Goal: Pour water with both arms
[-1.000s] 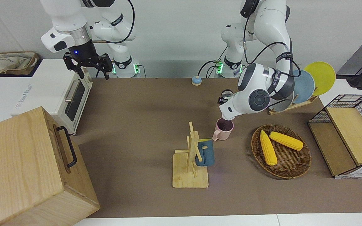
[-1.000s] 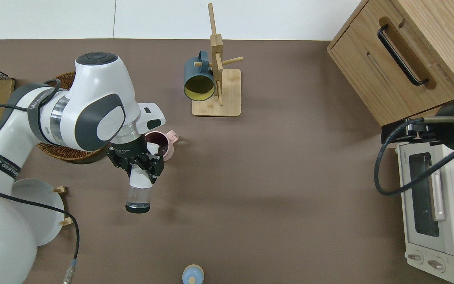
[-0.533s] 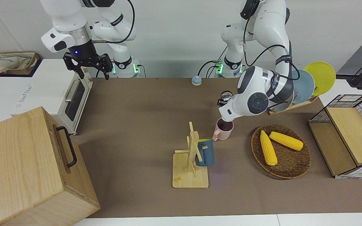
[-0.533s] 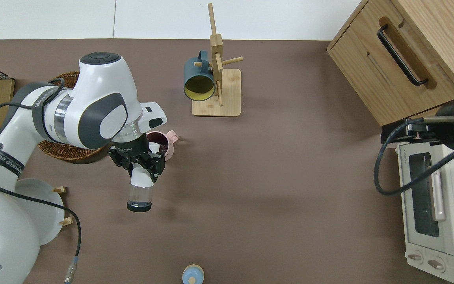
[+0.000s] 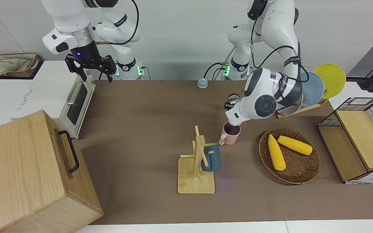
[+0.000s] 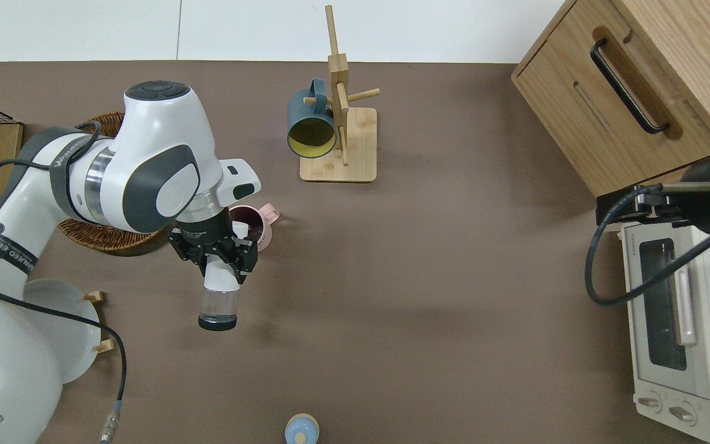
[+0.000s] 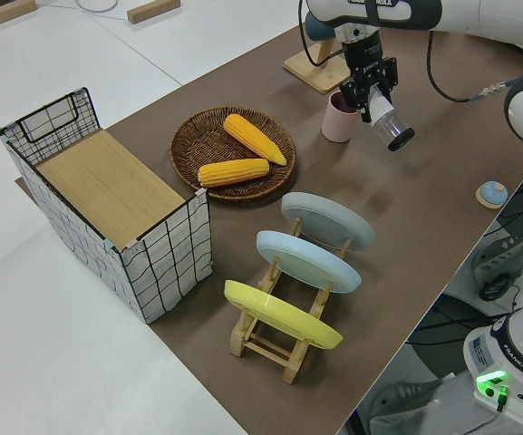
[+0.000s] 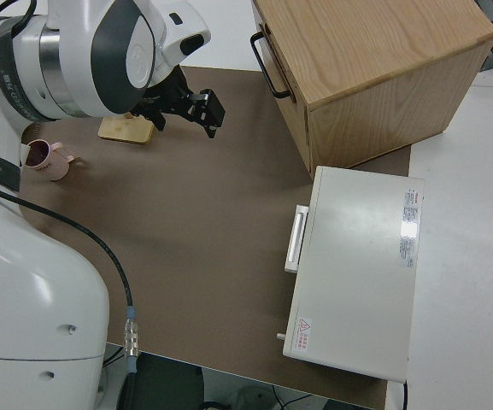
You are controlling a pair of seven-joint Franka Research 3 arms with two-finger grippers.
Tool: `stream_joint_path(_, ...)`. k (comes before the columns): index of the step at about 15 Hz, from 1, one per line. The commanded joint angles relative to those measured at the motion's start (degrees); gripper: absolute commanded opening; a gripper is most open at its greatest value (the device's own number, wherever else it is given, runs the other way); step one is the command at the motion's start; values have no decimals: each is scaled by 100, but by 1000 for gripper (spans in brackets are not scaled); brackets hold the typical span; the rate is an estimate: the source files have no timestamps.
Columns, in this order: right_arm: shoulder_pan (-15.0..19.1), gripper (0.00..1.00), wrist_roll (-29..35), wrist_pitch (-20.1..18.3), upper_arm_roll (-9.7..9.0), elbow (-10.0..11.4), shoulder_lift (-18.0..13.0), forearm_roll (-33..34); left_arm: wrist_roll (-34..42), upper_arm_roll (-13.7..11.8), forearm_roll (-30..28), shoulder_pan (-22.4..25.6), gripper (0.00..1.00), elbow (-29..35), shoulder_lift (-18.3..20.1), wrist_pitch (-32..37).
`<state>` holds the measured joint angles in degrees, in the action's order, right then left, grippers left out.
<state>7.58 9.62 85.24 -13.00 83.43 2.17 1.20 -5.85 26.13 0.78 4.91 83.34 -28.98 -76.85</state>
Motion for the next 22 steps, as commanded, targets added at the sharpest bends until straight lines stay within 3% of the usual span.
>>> stream_joint_path(1,33,994,-39,1,-10,6,-14,-93,-144,-11,97,-51,0,-134,120,241)
stream_joint_path(9,33,994,-39,1,-10,6,-23,-93,-144,-20,89,2,0,121,384,188)
stream_joint_path(12,33,994,-39,1,-10,6,-23,-93,-109,-20,71,80,0,498,630,-101)
stream_joint_path(15,33,994,-39,1,-10,6,-14,-93,-83,-11,1,142,0,1200,1121,-706)
stream_joint_path(17,33,994,-39,1,-10,6,-14,-93,13,-11,-226,308,0,1912,1666,-1365)
stream_joint_path(22,33,994,-39,1,-10,6,-14,-93,84,-11,-508,344,0,2835,2492,-2463)
